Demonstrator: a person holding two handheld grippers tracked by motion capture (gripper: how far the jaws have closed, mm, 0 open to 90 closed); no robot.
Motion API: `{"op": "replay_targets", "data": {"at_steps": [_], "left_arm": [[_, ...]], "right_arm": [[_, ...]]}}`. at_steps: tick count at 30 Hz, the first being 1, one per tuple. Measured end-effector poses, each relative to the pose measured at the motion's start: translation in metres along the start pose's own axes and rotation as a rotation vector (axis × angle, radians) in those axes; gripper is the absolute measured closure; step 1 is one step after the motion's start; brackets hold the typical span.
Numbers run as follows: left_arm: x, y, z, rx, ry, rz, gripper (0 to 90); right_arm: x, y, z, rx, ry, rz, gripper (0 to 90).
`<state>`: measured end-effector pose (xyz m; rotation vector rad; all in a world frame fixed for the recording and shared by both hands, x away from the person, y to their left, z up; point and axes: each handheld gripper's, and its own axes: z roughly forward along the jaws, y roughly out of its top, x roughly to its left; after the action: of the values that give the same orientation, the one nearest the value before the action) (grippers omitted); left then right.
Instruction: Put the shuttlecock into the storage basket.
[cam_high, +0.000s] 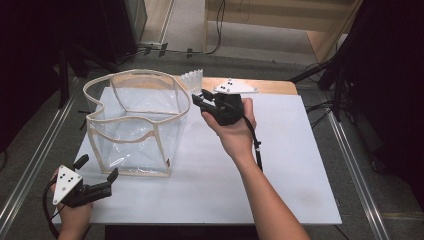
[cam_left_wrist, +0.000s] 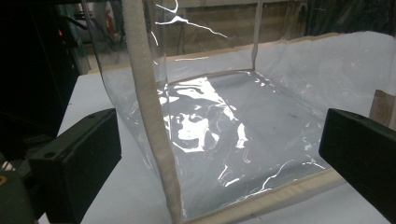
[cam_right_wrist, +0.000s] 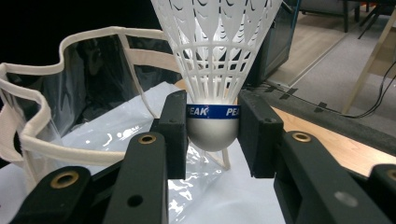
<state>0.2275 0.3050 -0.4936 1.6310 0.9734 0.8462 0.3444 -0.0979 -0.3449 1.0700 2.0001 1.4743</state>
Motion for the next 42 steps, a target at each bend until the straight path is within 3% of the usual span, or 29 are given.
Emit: {"op": "replay_targets", "data": {"at_steps": [32, 42], "left_arm": [[0.001, 0.0, 0.0, -0.002, -0.003, -0.002, 0.0], [0.0, 0.0, 0.0, -0.002, -0.003, -0.004, 0.0]], "right_arm": [[0.023, 0.002, 0.013, 0.033, 0.102, 0.007, 62.1], [0.021, 0.002, 0.007, 0.049, 0.072, -0.02, 31.4]]}}
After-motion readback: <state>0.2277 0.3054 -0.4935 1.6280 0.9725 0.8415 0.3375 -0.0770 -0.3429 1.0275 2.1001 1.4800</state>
